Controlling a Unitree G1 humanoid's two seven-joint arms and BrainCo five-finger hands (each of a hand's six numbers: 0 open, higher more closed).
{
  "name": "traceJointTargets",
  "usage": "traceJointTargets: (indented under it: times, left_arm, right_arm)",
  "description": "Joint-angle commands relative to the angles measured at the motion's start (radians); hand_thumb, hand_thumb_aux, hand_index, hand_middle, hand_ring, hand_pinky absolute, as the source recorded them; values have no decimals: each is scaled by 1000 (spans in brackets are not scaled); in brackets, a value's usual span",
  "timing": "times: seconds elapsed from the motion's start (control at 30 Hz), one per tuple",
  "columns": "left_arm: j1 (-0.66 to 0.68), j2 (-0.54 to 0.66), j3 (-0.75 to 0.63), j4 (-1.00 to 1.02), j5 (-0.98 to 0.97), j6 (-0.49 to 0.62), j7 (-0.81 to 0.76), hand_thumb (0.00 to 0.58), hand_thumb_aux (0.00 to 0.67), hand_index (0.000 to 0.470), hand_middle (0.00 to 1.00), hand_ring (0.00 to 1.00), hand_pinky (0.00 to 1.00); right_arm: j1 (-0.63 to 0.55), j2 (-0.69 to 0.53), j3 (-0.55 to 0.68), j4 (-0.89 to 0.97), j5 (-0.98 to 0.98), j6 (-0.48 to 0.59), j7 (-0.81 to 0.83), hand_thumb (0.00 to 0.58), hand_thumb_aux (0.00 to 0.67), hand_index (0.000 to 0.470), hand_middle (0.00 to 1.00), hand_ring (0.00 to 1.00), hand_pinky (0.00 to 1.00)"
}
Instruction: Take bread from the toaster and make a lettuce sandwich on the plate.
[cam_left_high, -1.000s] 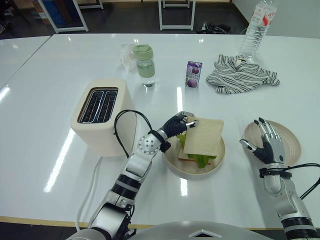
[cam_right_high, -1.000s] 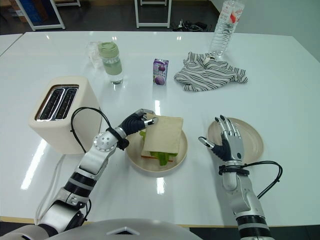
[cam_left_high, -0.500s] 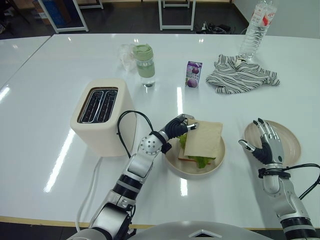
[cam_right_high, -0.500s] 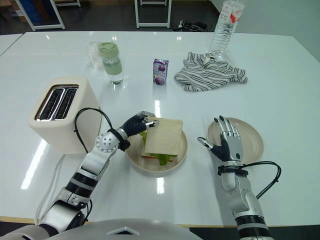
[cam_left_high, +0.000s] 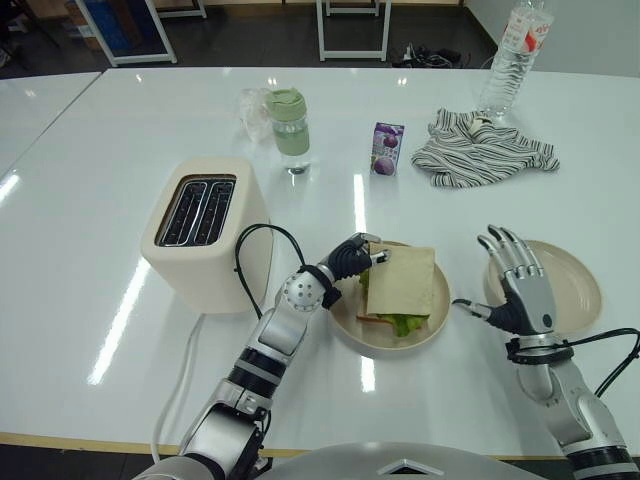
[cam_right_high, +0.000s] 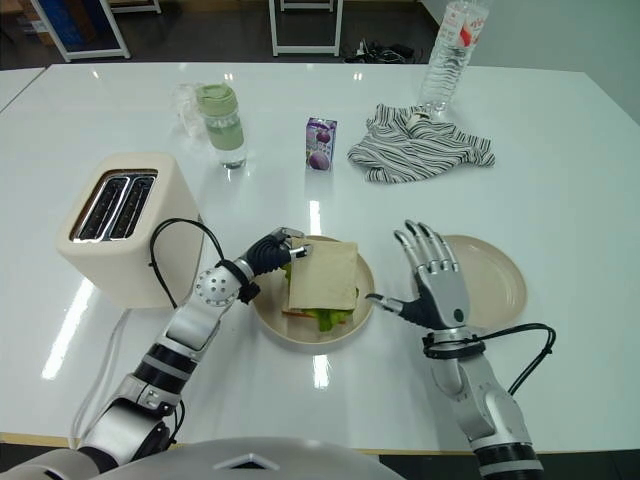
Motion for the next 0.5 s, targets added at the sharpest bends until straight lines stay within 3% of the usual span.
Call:
traceJointTargets:
  times: [0.03, 0.5]
  left_arm:
    - [-14, 0, -7, 14, 21, 1, 3, 580, 670, 470, 1000, 1000, 1000]
    - [-5, -1, -4, -9, 33, 13, -1, 580, 670, 470, 1000, 1000, 1000]
  right_arm:
    - [18, 3, 104, -69, -118, -38, -3, 0, 0, 0, 0, 0, 0]
    - [-63, 21, 266, 44, -260, 21, 56, 0, 0, 0, 0, 0, 0]
